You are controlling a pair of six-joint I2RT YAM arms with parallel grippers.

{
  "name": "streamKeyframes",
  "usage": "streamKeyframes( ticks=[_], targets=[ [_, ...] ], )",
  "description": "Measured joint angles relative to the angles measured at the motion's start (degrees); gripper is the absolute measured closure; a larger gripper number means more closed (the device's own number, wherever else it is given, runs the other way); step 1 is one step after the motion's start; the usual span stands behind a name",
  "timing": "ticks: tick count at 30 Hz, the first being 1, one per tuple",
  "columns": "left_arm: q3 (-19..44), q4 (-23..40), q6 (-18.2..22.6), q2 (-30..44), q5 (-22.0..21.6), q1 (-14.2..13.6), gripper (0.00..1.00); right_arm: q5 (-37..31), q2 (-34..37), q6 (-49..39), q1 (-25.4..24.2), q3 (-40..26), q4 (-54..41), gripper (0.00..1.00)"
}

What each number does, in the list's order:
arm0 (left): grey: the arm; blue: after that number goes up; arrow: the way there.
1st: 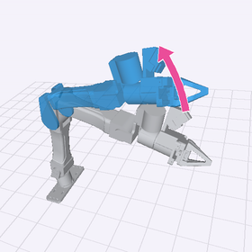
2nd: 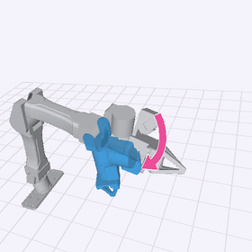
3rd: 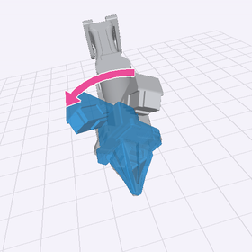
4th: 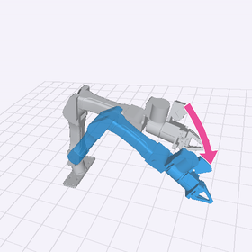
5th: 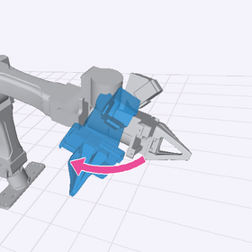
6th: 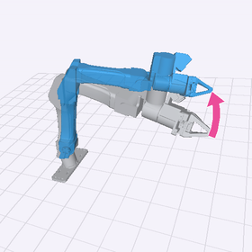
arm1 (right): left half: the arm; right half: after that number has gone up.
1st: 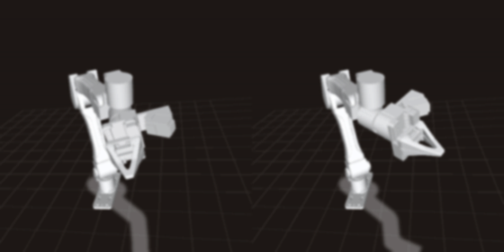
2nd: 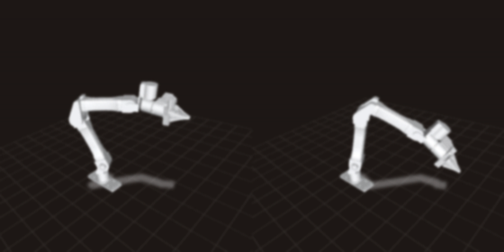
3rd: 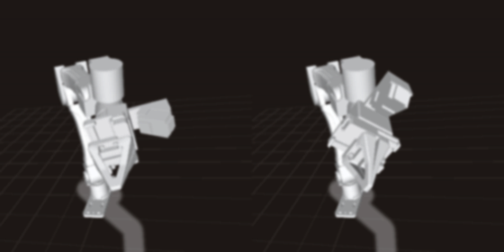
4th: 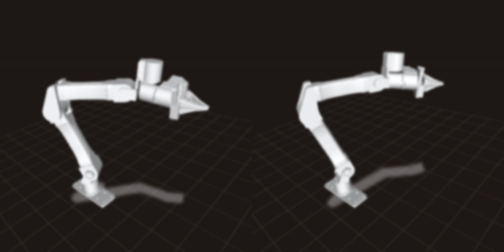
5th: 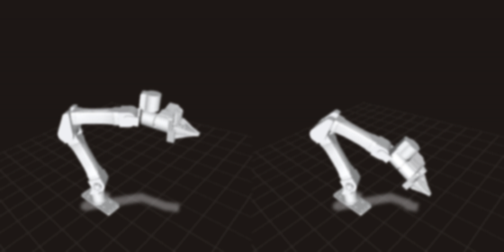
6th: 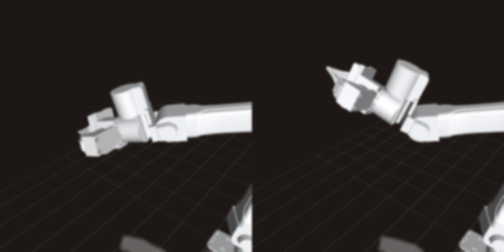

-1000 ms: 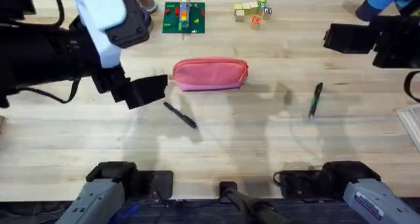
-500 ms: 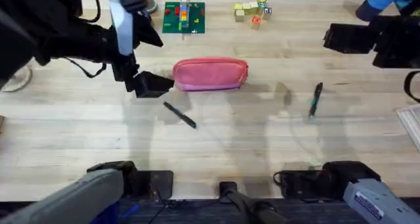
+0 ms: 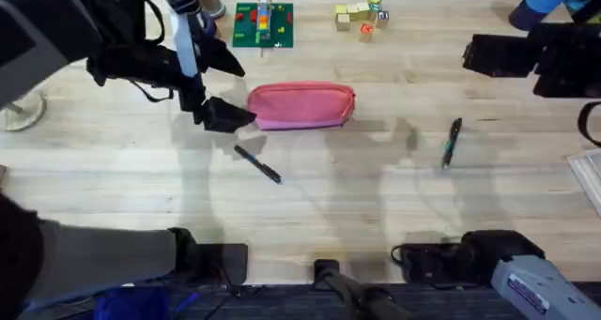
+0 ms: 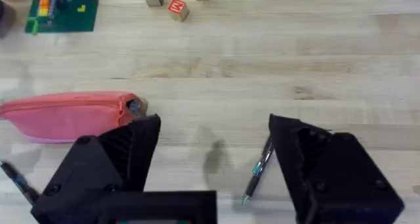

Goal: Unzip the bag, pick up the pens from the table one at a time and place them inside, then zip the bag closed.

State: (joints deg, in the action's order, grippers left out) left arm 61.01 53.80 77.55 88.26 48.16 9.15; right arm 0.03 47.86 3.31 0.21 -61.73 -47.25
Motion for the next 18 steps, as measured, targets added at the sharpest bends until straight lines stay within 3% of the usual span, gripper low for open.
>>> streamKeyframes(
  ticks=[7, 18],
  targets=[
    [0.0, -3.66, 0.14, 3.3, 0.33, -0.34, 0.008, 0.0, 0.0, 0.01, 0.0, 0.0, -0.17, 0.006],
    [0.0, -6.85, 0.13, 5.96, 0.22, -4.63, 0.008, 0.0, 0.0, 0.02, 0.0, 0.0, -0.19, 0.005]
  ],
)
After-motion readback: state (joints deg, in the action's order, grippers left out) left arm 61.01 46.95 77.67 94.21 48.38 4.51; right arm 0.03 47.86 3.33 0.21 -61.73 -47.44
